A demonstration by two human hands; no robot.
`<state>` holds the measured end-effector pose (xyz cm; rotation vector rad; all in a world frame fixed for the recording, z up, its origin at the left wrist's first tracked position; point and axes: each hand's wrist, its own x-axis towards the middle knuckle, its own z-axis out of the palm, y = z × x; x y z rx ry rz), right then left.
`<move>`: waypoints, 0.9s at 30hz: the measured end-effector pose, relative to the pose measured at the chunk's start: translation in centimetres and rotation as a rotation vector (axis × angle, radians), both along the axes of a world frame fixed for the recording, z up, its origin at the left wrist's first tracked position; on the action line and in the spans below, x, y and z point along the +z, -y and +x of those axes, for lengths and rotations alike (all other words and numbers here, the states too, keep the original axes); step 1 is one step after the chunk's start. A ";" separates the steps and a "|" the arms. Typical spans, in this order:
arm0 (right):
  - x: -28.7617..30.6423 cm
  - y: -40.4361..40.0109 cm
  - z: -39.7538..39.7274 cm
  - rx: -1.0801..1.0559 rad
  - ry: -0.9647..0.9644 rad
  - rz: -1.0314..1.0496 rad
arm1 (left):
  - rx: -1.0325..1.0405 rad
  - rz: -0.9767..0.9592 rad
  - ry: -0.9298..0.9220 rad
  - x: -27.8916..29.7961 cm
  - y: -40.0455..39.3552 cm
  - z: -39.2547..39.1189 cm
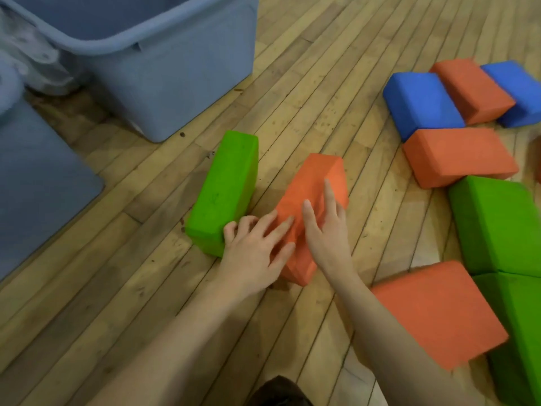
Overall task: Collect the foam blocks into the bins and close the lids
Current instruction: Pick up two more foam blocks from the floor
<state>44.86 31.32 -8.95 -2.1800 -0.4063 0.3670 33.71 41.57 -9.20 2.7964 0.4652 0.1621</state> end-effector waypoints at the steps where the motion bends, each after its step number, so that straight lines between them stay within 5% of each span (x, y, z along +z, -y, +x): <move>1: 0.2 -0.1 -0.2 0.012 0.010 -0.011 | 0.005 0.008 0.000 0.3 -0.3 -0.1; 9: 0.8 -1.2 -1.3 -0.002 -0.035 -0.249 | 0.377 0.153 -0.258 1.5 -5.4 0.3; 20: 2.0 -3.7 -3.3 0.025 -0.005 -0.131 | 0.398 -0.019 0.059 3.3 -7.2 -2.8; 27: 12.2 -10.8 -6.6 0.181 0.227 0.140 | 0.466 0.118 0.454 11.8 -12.2 -6.9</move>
